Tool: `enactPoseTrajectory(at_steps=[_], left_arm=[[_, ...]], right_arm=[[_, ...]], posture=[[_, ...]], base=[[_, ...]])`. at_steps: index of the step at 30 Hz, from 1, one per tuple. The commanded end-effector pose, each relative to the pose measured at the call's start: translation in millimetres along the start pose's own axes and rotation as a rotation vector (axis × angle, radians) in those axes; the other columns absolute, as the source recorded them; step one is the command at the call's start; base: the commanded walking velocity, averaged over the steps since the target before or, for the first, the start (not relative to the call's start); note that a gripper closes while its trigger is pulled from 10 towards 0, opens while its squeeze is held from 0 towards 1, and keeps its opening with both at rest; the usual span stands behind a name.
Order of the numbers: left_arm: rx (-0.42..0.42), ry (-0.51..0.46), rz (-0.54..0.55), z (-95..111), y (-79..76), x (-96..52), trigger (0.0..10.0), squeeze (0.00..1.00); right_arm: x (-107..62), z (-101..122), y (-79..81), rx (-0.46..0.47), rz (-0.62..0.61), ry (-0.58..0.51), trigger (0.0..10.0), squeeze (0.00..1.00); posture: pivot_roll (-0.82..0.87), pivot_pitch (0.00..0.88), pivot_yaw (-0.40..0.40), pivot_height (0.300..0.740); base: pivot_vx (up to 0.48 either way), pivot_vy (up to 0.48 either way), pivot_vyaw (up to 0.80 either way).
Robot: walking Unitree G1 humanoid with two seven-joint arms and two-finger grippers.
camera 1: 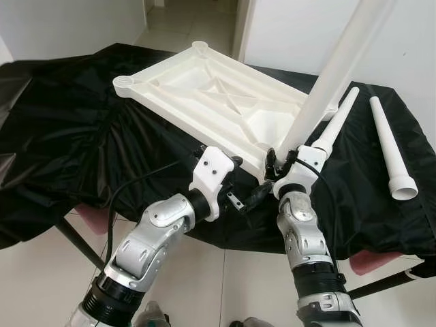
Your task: Building children table
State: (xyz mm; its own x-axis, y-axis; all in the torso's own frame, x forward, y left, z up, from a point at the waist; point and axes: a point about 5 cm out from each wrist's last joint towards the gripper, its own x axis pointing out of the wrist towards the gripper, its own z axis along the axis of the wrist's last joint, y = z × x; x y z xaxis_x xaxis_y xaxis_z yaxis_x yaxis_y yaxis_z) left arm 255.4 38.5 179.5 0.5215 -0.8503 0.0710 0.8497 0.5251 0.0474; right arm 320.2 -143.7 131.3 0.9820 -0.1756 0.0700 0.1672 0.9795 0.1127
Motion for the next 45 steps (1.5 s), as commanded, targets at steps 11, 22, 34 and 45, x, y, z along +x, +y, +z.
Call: enactPoseTrajectory(at_steps=[11,22,34,45], left_arm=[[-0.002,0.013,-0.021,-2.2,-1.9,0.2,10.0,0.0],[0.001,0.002,-0.002,1.4,2.6,0.7,10.0,0.0],[-0.001,0.0,-0.005,2.4,2.2,1.5,10.0,0.0],[-0.005,0.002,0.004,2.1,1.3,0.1,10.0,0.0]], right_arm=[[6.2,8.8,-24.5,-0.03,0.294,-0.024,10.0,0.0],[18.2,18.4,-40.4,-0.086,0.735,0.017,10.0,0.0],[30.5,13.0,-44.9,-0.091,0.89,0.118,10.0,0.0],[47.0,16.1,-47.8,-0.117,0.852,0.114,5.2,0.0]], posture=[[0.08,0.0,-0.069,0.74],[0.08,0.017,-0.063,0.74],[0.08,0.023,-0.06,0.74],[0.1,0.024,-0.066,0.74]], base=[[0.0,0.0,0.0],[0.0,0.0,0.0],[0.0,0.0,0.0],[0.0,0.0,0.0]])
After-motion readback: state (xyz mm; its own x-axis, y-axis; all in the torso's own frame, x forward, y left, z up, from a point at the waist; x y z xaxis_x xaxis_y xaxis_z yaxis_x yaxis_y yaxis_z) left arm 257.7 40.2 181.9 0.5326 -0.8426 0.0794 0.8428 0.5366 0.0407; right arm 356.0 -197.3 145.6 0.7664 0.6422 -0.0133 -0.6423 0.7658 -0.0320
